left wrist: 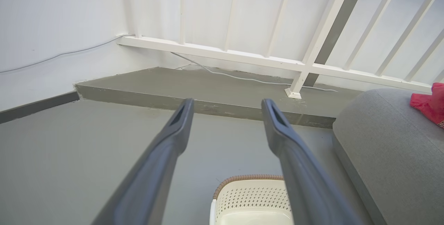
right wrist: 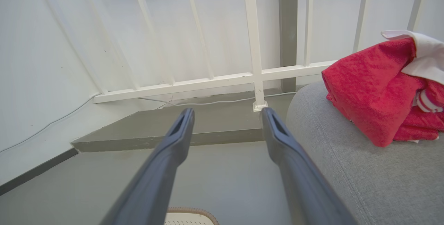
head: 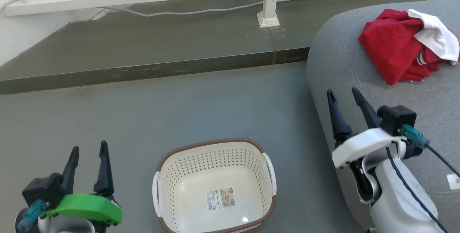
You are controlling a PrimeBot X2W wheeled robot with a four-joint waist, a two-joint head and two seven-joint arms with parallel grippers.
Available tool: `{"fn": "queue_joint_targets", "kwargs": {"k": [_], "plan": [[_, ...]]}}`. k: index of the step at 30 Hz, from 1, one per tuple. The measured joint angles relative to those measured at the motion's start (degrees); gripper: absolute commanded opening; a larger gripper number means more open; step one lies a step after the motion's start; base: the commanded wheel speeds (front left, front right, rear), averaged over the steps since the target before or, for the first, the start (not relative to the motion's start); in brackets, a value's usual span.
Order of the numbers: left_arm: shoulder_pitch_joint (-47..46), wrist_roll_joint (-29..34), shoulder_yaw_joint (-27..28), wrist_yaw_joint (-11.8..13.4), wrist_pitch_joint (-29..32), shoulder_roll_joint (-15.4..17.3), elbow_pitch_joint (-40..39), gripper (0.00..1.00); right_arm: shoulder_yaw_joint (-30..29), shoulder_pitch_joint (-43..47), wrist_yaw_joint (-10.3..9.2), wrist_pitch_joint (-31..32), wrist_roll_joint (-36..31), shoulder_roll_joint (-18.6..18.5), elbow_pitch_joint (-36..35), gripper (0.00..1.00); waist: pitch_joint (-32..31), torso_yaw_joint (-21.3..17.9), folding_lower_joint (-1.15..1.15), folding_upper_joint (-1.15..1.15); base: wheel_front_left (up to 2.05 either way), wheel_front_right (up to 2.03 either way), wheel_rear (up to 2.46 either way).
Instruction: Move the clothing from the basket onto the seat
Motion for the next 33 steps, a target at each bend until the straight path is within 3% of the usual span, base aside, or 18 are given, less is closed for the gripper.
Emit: {"fn": "queue_joint_targets", "kwargs": {"k": [12, 33], "plan": [[4.47, 2.58, 3.79, 0.52, -0.14, -1.60, -3.53, 1.00, 0.59, 6.45, -1.07, 0.00, 0.00, 0.26, -3.60, 1.00, -0.55, -0.21, 0.00, 0.00, 0.00, 0.00, 0.00], [8.29, 5.50, 3.80, 0.45, -0.14, -3.13, -6.42, 1.00, 1.16, 8.43, -2.07, 0.00, 0.00, 0.40, -7.49, 1.00, -0.58, -0.31, 0.00, 0.00, 0.00, 0.00, 0.00]]}}
